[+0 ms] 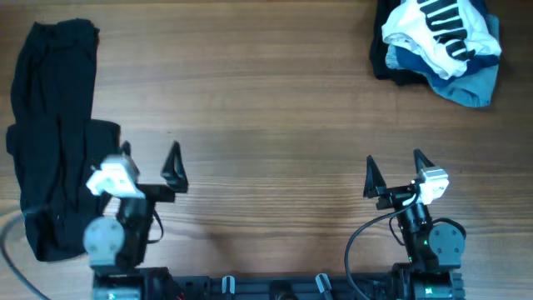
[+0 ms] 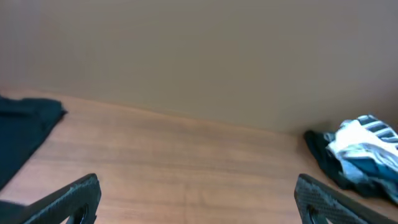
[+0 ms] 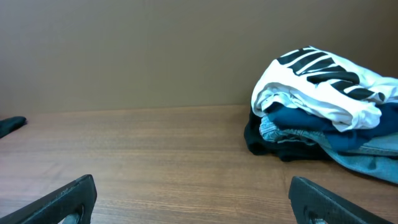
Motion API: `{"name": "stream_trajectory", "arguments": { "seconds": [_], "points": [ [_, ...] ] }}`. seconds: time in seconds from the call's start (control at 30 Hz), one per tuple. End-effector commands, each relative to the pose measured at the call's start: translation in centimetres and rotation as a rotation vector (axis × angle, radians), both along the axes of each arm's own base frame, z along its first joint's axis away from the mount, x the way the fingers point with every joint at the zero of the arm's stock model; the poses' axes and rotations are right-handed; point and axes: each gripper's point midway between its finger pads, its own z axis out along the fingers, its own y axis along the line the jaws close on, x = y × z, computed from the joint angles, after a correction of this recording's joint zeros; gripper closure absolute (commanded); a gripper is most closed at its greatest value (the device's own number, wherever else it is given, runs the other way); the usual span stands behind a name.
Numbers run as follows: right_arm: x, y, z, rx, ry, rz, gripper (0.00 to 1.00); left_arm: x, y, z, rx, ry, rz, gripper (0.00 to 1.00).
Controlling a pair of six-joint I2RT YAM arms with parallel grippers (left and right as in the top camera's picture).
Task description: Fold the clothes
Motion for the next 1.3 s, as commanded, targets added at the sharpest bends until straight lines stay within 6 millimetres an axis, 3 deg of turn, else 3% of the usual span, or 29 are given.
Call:
{"name": "stream_trajectory", "arguments": {
  "seconds": [0.0,0.37,0.53,1.27],
  "points": [
    [0.0,-0.1,0.2,0.015,-0.008,-0.009,0.01,-0.8,-0.3,-1.7,-0.001,-0.051,-0.014,0.0],
    [0.0,-0.1,0.2,0.015,-0.008,-0.009,0.0,-1.1,-0.3,-3.8,-0.001,-0.071,-0.013,0.0],
    [0.0,-0.1,0.2,0.015,-0.008,-0.009,0.0,-0.8,-0.6,-7.5,-0.004,0.028,-0.029,0.0],
    [0.0,-0.1,0.2,0.015,-0.008,-0.009,0.0,-0.8,-0.6,-7.5,-0.003,0.031,-0.028,0.0]
  ]
}}
